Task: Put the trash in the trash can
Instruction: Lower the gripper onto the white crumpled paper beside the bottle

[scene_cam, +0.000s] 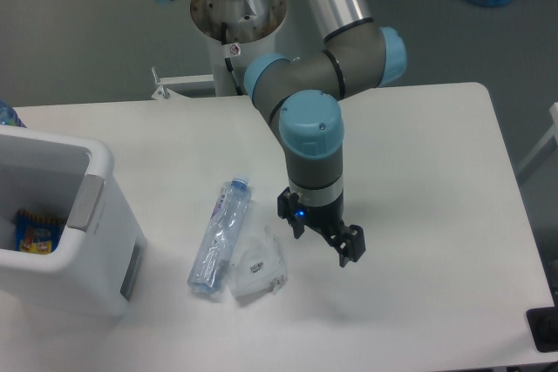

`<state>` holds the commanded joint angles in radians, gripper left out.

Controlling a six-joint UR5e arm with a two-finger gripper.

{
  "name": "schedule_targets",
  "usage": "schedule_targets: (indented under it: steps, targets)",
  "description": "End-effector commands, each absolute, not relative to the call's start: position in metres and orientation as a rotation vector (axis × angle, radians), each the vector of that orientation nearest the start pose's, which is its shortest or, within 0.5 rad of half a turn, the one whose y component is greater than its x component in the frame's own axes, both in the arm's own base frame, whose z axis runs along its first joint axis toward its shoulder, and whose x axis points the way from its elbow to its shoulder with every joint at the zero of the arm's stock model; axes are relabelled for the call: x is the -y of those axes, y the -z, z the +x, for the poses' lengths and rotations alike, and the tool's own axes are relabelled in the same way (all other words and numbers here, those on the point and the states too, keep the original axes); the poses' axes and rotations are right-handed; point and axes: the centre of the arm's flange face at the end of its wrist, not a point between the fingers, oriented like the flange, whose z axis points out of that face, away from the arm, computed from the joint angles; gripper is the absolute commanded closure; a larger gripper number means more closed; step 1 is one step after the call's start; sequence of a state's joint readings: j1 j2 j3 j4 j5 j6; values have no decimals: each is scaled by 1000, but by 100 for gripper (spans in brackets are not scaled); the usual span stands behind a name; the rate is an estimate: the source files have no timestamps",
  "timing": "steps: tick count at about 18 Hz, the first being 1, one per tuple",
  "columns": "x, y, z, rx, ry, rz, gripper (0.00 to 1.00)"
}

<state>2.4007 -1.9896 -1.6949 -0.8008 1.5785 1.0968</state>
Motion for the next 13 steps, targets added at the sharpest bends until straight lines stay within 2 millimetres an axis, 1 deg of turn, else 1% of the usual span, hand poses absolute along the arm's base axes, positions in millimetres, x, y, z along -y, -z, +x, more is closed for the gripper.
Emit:
schedule_targets:
  steps: [3,4,8,11,12,13]
  targets:
    - [-534,-274,-354,-446,-278,-2966,0]
    - [-538,-272,-347,-456,-271,-2966,0]
    - [-558,-258,-316,-395,-232,-2982,0]
    - [-561,-251,-306,-382,-214,-2994,0]
    - [-560,-246,-305,-385,-205,-3001,0]
    - [-562,-235,-301,-396,-186,-3016,0]
